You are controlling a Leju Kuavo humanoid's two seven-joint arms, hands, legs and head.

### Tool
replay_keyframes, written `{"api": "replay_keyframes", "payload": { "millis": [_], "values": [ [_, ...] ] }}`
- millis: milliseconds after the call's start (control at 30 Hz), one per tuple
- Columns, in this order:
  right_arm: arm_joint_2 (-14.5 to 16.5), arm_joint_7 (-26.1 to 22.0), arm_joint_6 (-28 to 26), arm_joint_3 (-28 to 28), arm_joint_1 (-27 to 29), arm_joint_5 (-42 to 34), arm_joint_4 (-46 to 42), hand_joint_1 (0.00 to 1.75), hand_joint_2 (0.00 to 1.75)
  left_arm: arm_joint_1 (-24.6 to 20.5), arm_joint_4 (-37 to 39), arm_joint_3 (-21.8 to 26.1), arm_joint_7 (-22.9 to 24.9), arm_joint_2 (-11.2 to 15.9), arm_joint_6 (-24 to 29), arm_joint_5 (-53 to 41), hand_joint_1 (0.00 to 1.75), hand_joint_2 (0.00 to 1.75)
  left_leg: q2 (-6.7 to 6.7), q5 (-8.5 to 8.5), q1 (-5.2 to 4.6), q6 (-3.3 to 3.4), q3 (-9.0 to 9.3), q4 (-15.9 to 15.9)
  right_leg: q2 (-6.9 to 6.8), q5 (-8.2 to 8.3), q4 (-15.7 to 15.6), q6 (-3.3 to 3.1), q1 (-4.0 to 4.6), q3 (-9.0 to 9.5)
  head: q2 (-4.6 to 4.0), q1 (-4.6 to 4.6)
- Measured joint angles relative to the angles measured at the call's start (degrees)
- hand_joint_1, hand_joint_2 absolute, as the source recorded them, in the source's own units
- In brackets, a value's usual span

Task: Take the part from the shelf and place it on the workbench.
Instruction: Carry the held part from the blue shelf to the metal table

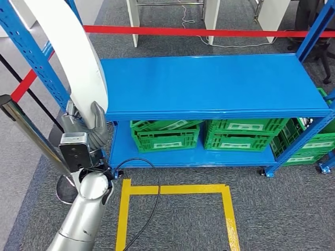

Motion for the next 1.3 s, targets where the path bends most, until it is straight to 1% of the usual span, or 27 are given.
{"api": "replay_keyframes", "payload": {
  "millis": [67,100,167,200,233,267,333,367,400,433,500,567,633,700,733,767,833,867,900,933,967,1033,1100,1133,1200,1233,1300],
  "values": [
    [0.00,0.01,0.03,0.00,-0.02,0.04,0.00,0.00,0.00,-0.09,-0.16,0.01,-0.02,-0.20,0.00,-0.09,1.75,1.75,-0.02,0.14,-0.22,0.60,4.61,-7.43,0.02,0.92,0.31,0.48,0.11,-0.84,0.00,0.05],
    [0.00,0.01,0.06,0.00,-0.02,0.07,0.00,0.00,0.00,-0.10,-0.23,0.04,-0.03,-0.29,0.00,-0.14,1.75,1.75,-0.03,-0.25,-0.38,0.86,5.53,-9.27,-0.01,1.43,0.27,0.79,0.10,-1.05,0.00,0.05],
    [0.00,0.04,0.13,0.00,0.00,0.11,0.00,0.00,0.00,-0.08,-0.30,0.11,-0.04,-0.40,0.00,-0.19,1.75,1.75,0.01,0.28,-0.44,1.46,5.26,-10.00,-0.03,2.29,0.02,1.49,0.01,-1.27,0.00,0.05],
    [0.00,0.06,0.15,0.00,0.03,0.12,0.00,0.00,0.00,-0.10,-0.30,0.15,-0.04,-0.46,0.00,-0.19,1.75,1.75,0.09,0.90,-0.37,1.89,4.83,-10.09,0.03,1.77,0.28,1.83,-0.07,-1.62,0.00,0.08],
    [0.00,0.10,0.18,0.00,0.07,0.12,0.00,0.00,0.00,-0.12,-0.30,0.16,-0.04,-0.55,-0.01,-0.18,1.75,1.75,0.17,1.60,-0.25,2.33,4.29,-10.22,0.12,0.17,1.39,2.12,-0.11,-2.25,0.00,0.19],
    [0.00,0.16,0.20,0.00,0.09,0.11,0.00,0.00,0.00,-0.15,-0.30,0.16,-0.04,-0.62,-0.02,-0.16,1.75,1.75,0.25,2.34,-0.13,2.68,3.58,-10.30,0.19,-2.44,3.73,2.37,-0.18,-3.19,0.00,0.27],
    [0.00,0.23,0.23,0.00,0.09,0.06,0.00,0.00,0.00,-0.14,-0.30,0.20,-0.04,-0.69,-0.05,-0.10,1.75,1.75,0.29,3.75,-0.21,3.00,1.78,-10.22,0.24,-8.03,11.21,2.79,-0.19,-5.31,0.00,0.47],
    [0.00,0.25,0.23,0.00,0.09,0.02,0.00,0.00,0.00,-0.11,-0.30,0.21,-0.04,-0.69,-0.07,-0.08,1.75,1.75,0.29,4.48,-0.25,2.99,0.77,-10.14,0.24,-9.33,14.80,2.97,-0.20,-5.91,0.00,0.47],
    [0.00,0.25,0.23,0.00,0.08,-0.02,0.00,0.00,0.00,-0.09,-0.30,0.22,-0.04,-0.69,-0.08,-0.07,1.75,1.75,0.30,5.17,-0.27,2.93,-0.23,-10.01,0.24,-9.23,16.97,3.07,-0.20,-5.79,0.00,0.47],
    [0.00,0.25,0.23,-0.01,0.08,-0.05,0.00,0.00,0.00,-0.08,-0.30,0.22,-0.04,-0.69,-0.08,-0.07,1.75,1.75,0.30,5.80,-0.27,2.83,-1.22,-9.85,0.24,-8.02,17.35,3.12,-0.21,-4.77,0.00,0.48],
    [-0.01,0.26,0.22,-0.01,0.02,-0.08,0.00,0.00,0.00,-0.08,-0.30,0.25,-0.05,-0.70,-0.09,-0.05,1.75,1.75,0.29,6.81,-0.26,2.49,-2.84,-9.36,0.24,-5.29,11.79,2.99,-0.23,0.42,0.00,0.49],
    [-0.02,0.27,0.21,0.00,-0.17,-0.11,0.00,0.00,0.00,-0.13,-0.32,0.28,-0.06,-0.71,-0.09,-0.01,1.75,1.75,0.31,7.61,-0.43,1.98,-4.05,-8.71,0.29,-5.87,3.12,2.69,-0.13,6.78,0.00,0.47],
    [-0.01,0.35,0.18,0.00,-0.27,-0.16,0.00,0.00,0.00,-0.18,-0.36,0.31,-0.08,-0.71,-0.08,0.09,1.75,1.75,0.36,8.60,-0.55,1.39,-4.70,-8.45,0.39,-7.19,-1.08,2.13,0.10,9.02,0.00,0.43],
    [0.00,0.54,0.16,-0.02,-0.15,-0.21,0.00,0.00,0.00,-0.14,-0.36,0.33,-0.08,-0.65,-0.06,0.20,1.75,1.75,0.30,8.74,-0.38,0.74,-5.17,-8.23,0.25,-6.59,-1.32,1.09,0.08,7.99,-0.01,0.44],
    [0.00,0.62,0.16,-0.03,-0.08,-0.22,0.00,0.00,0.00,-0.11,-0.36,0.37,-0.08,-0.60,-0.04,0.32,1.75,1.75,0.25,7.39,-0.29,0.40,-5.54,-7.32,0.11,-6.06,-1.36,0.52,0.03,7.52,-0.01,0.38],
    [0.01,0.69,0.16,-0.04,-0.05,-0.23,0.00,0.00,0.00,-0.09,-0.36,0.40,-0.08,-0.54,-0.03,0.46,1.75,1.75,0.21,5.03,-0.20,0.08,-6.12,-5.36,-0.02,-5.44,-1.41,0.03,-0.05,6.99,-0.01,0.27],
    [0.00,0.75,0.16,-0.04,-0.05,-0.25,0.00,0.00,0.00,-0.02,-0.36,0.50,-0.09,-0.45,-0.01,0.75,1.75,1.75,0.19,-0.96,-0.09,-0.43,-7.55,1.50,-0.11,-4.09,-1.32,-0.45,0.01,5.74,-0.01,0.02],
    [0.00,0.76,0.16,-0.04,-0.04,-0.29,0.00,0.00,0.00,0.06,-0.36,0.55,-0.09,-0.40,0.00,0.84,1.75,1.75,0.19,-2.81,-0.04,-0.59,-7.99,5.03,-0.13,-3.37,-1.21,-0.49,0.04,4.90,-0.01,-0.04],
    [0.00,0.77,0.16,-0.04,-0.03,-0.33,0.00,0.00,0.00,0.15,-0.36,0.64,-0.09,-0.36,0.01,0.90,1.75,1.75,0.19,-3.32,-0.02,-0.67,-7.85,7.37,-0.13,-2.74,-1.07,-0.48,0.07,3.92,-0.01,-0.04],
    [0.00,0.77,0.16,-0.04,0.00,-0.38,0.00,0.00,0.00,0.24,-0.36,0.76,-0.09,-0.33,0.02,0.96,1.75,1.75,0.19,-2.45,0.00,-0.65,-6.92,7.83,-0.13,-2.21,-0.87,-0.42,0.09,2.92,-0.01,-0.05],
    [0.00,0.78,0.16,-0.04,0.01,-0.42,0.00,0.00,0.00,0.31,-0.39,0.92,-0.09,-0.31,0.02,1.05,1.75,1.75,0.19,-0.78,0.00,-0.52,-5.18,6.28,-0.12,-1.76,-0.65,-0.31,0.11,2.01,-0.01,-0.06],
    [0.01,0.78,0.15,-0.04,0.01,-0.45,0.00,0.00,0.00,0.36,-0.62,1.25,-0.09,-0.36,0.02,1.31,1.75,1.75,0.19,1.42,-0.10,0.08,0.30,-1.18,-0.10,-0.98,-0.16,0.08,0.21,0.65,-0.01,-0.06],
    [0.01,0.76,0.14,-0.04,0.00,-0.49,0.00,0.00,0.00,0.37,-0.98,1.54,-0.10,-0.46,0.02,1.73,1.75,1.75,0.19,0.72,-0.30,0.70,4.49,-7.93,-0.12,-0.20,0.19,0.69,0.32,-0.05,-0.01,-0.02],
    [0.01,0.76,0.13,-0.04,0.01,-0.52,0.00,0.00,0.00,0.42,-1.10,1.70,-0.10,-0.50,0.02,1.90,1.75,1.75,0.20,0.20,-0.44,0.94,5.17,-9.40,-0.16,0.20,0.21,1.05,0.31,-0.21,0.00,0.00],
    [0.00,0.77,0.09,-0.04,0.02,-0.60,0.00,0.00,0.00,0.58,-1.28,2.08,-0.10,-0.57,0.02,1.83,1.75,1.75,0.25,0.62,-0.46,1.55,4.89,-9.94,-0.21,0.62,0.38,1.77,0.17,-0.61,0.00,0.01],
    [0.00,0.78,0.08,-0.04,0.05,-0.63,0.00,0.00,0.00,0.66,-1.40,2.27,-0.10,-0.63,0.02,1.57,1.75,1.75,0.30,1.07,-0.38,1.96,4.67,-10.04,-0.13,-0.06,1.22,2.07,0.13,-1.13,0.00,0.10],
    [0.00,0.82,0.08,-0.04,0.14,-0.65,0.00,0.00,0.00,0.76,-1.67,2.71,-0.11,-0.77,0.01,0.72,1.75,1.75,0.40,2.07,-0.21,2.59,3.89,-10.18,0.11,-3.71,6.44,2.60,0.06,-3.48,-0.01,0.31]
  ]
}}
